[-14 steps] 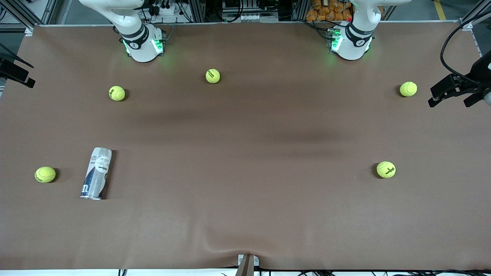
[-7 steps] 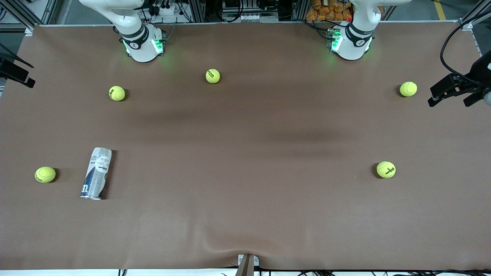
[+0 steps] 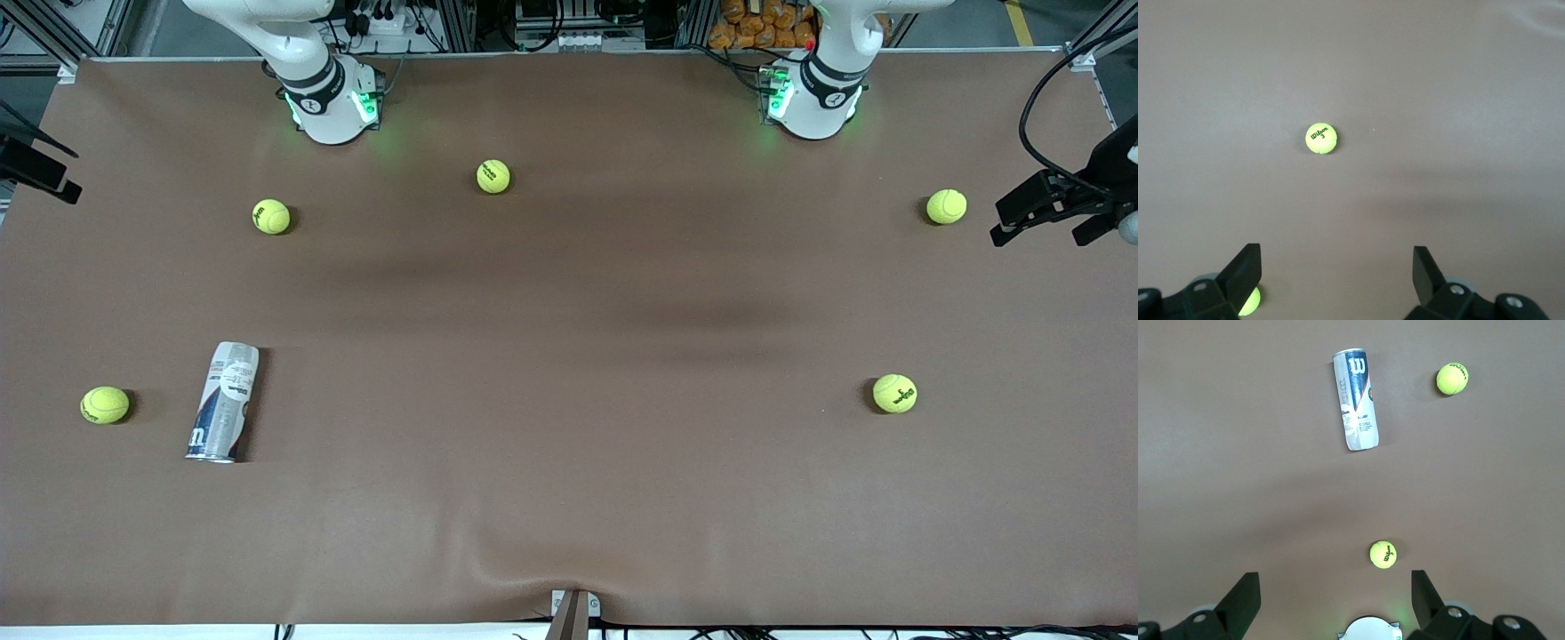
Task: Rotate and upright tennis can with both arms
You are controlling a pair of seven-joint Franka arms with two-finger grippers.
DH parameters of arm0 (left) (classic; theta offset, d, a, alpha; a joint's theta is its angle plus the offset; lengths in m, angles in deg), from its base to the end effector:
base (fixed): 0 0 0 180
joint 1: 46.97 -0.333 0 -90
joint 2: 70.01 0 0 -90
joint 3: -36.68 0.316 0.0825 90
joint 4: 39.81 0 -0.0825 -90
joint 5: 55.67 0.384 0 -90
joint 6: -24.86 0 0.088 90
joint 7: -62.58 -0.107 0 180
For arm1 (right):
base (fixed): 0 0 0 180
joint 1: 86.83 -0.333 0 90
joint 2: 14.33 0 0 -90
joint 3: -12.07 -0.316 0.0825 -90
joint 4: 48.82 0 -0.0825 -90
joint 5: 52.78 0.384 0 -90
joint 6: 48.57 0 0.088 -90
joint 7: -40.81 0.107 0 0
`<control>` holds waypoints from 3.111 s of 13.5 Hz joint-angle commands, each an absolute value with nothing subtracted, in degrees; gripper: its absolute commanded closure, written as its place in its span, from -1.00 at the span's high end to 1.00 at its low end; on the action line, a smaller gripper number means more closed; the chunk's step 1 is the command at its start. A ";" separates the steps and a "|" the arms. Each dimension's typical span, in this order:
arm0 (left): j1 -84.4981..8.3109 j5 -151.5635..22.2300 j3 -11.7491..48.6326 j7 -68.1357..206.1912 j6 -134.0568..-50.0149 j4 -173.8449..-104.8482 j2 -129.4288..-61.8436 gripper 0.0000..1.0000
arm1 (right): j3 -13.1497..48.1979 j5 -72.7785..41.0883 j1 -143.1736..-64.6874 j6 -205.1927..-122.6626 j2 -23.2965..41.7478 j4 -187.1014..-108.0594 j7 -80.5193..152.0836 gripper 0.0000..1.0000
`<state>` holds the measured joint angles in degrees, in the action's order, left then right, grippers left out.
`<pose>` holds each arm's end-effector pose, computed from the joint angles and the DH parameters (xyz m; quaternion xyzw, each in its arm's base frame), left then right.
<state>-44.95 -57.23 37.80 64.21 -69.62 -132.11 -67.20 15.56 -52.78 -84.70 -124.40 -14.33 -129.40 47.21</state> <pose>0.5470 -0.0110 0.6397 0.9989 0.0068 0.0432 0.0150 0.5241 -0.0516 0.6793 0.9936 -0.1046 -0.0414 0.0003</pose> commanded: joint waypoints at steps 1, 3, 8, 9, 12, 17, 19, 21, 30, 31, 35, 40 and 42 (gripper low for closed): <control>-45.47 -57.43 37.30 63.72 -68.56 -131.57 -67.11 1.00 | 15.24 -53.22 -84.37 -124.51 -14.59 -129.33 48.28 1.00; -45.47 -57.43 37.38 63.90 -68.56 -131.57 -67.38 1.00 | 15.24 -53.22 -84.37 -124.51 -14.59 -129.33 48.28 1.00; -45.47 -57.43 37.29 63.72 -68.56 -131.66 -67.38 1.00 | 15.24 -53.22 -84.37 -124.51 -14.50 -129.33 48.28 1.00; -45.47 -57.35 37.38 63.72 -68.56 -131.66 -67.38 1.00 | 15.15 -53.04 -84.46 -124.51 -14.50 -129.33 48.28 1.00; -45.47 -57.34 37.38 63.72 -68.56 -131.66 -67.38 1.00 | 15.15 -53.48 -86.12 -124.68 -14.24 -129.33 48.28 1.00; -45.47 -57.35 37.38 63.63 -68.56 -131.74 -67.38 1.00 | 15.33 -52.17 -87.01 -126.09 -12.40 -129.42 42.96 1.00; -45.47 -57.43 37.38 63.63 -68.56 -131.74 -67.38 1.00 | 15.50 -52.42 -85.70 -126.61 -10.47 -129.33 41.69 1.00; -45.47 -57.43 37.38 63.72 -68.56 -131.74 -67.38 1.00 | 15.50 -52.08 -85.16 -126.62 -10.28 -129.33 41.61 1.00; -45.56 -57.43 37.30 63.72 -68.56 -131.83 -67.47 1.00 | 15.41 -51.99 -85.34 -126.79 -9.76 -129.42 41.61 1.00; -45.65 -57.52 37.29 63.72 -68.56 -131.83 -67.47 1.00 | 15.41 -51.99 -85.34 -126.79 -9.76 -129.42 41.61 1.00; -46.18 -57.52 37.29 63.63 -68.56 -131.83 -67.47 1.00 | 15.33 -52.08 -85.51 -127.14 -9.67 -129.42 41.26 1.00; -45.65 -57.52 37.29 63.98 -68.12 -131.66 -67.47 1.00 | 15.33 -51.99 -85.60 -127.32 -9.67 -129.42 40.90 1.00; -45.65 -57.52 37.29 63.90 -68.12 -131.66 -67.47 1.00 | 15.33 -51.99 -85.60 -127.58 -9.67 -129.42 40.90 1.00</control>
